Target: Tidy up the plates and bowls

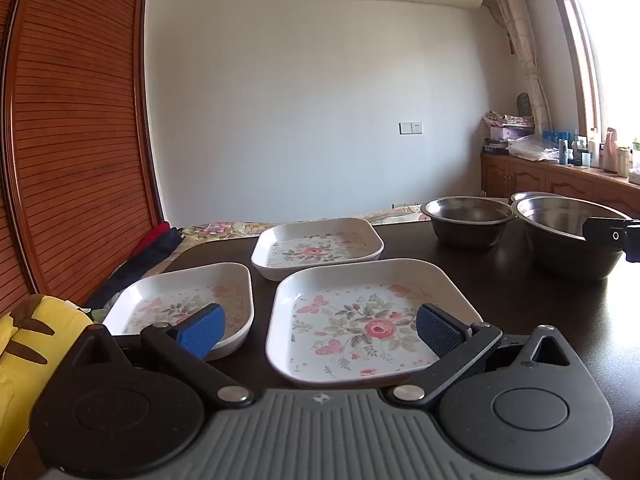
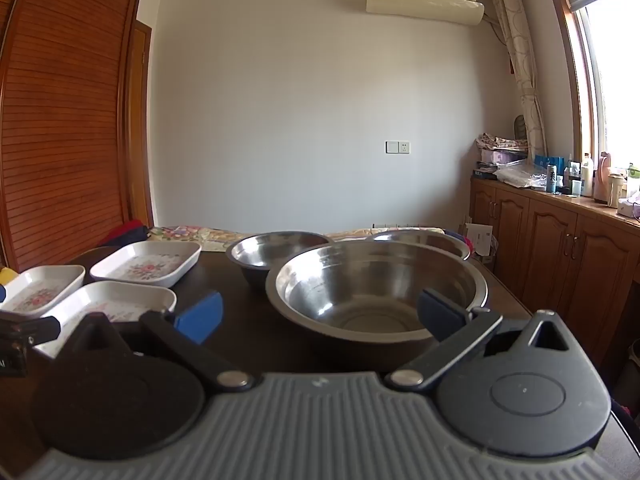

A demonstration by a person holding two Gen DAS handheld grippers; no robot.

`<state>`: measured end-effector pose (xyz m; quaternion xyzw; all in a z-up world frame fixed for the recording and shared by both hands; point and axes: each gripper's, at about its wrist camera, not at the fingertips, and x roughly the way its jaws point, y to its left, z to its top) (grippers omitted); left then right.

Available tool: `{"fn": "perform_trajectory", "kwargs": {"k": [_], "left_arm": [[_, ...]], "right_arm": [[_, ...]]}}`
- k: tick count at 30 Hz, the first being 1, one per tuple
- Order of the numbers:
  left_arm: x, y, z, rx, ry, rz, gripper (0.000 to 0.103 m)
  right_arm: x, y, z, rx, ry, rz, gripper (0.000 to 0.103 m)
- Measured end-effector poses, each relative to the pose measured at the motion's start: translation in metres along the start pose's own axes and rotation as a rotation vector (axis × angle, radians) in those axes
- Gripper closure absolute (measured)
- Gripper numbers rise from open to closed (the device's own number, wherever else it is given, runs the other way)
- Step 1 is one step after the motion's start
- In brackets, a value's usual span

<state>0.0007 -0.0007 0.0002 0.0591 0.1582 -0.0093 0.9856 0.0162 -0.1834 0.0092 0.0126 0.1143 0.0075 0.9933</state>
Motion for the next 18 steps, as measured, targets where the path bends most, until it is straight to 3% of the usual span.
{"fn": "perform_trajectory", "kwargs": {"k": [18], "left_arm": [[-0.0019,0.0007,-0.0001,-0.006,-0.005,-0.006,0.000]], "right_arm": [[-0.0010,-0.0002,0.0005,-0.002,-0.002,0.000,0.000]]}}
